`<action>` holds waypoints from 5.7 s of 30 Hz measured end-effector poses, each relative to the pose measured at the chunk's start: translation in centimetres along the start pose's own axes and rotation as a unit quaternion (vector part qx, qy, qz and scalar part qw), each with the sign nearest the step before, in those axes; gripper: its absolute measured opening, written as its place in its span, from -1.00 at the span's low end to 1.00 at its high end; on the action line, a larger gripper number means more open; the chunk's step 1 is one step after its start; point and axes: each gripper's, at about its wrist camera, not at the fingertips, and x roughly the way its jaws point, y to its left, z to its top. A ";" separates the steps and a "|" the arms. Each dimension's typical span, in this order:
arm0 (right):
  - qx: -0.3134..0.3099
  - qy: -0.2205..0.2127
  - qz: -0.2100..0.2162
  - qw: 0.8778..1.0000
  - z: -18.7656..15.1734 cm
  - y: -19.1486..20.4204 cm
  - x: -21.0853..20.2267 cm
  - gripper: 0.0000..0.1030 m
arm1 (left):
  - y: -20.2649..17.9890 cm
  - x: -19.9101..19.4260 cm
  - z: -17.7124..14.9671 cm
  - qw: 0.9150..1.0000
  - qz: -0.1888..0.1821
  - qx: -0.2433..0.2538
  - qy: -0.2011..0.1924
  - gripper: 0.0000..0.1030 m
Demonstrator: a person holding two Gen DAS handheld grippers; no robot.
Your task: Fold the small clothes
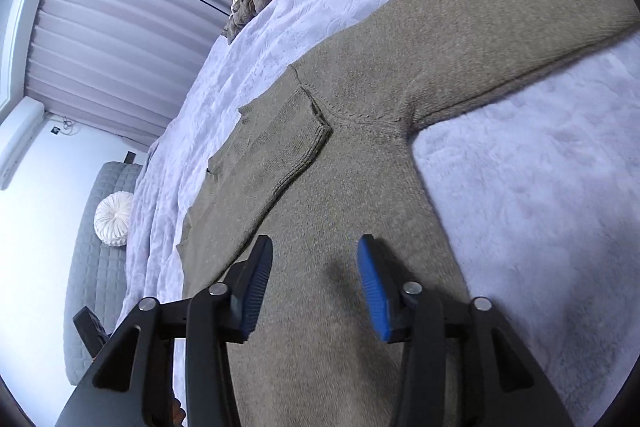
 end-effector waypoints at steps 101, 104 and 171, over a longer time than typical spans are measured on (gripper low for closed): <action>0.019 0.042 0.017 0.999 5.7 -0.5 3.7 -0.02 | 4.0 6.7 5.9 0.985 -0.107 -0.132 0.041 0.34; 0.056 0.029 0.033 0.997 6.5 -1.5 5.2 -0.04 | 4.3 7.3 6.6 0.988 -0.081 -0.120 0.052 -0.59; 0.025 0.048 0.019 0.998 5.8 -0.9 4.6 -0.12 | 5.0 4.6 9.0 0.999 0.001 0.019 -0.035 0.54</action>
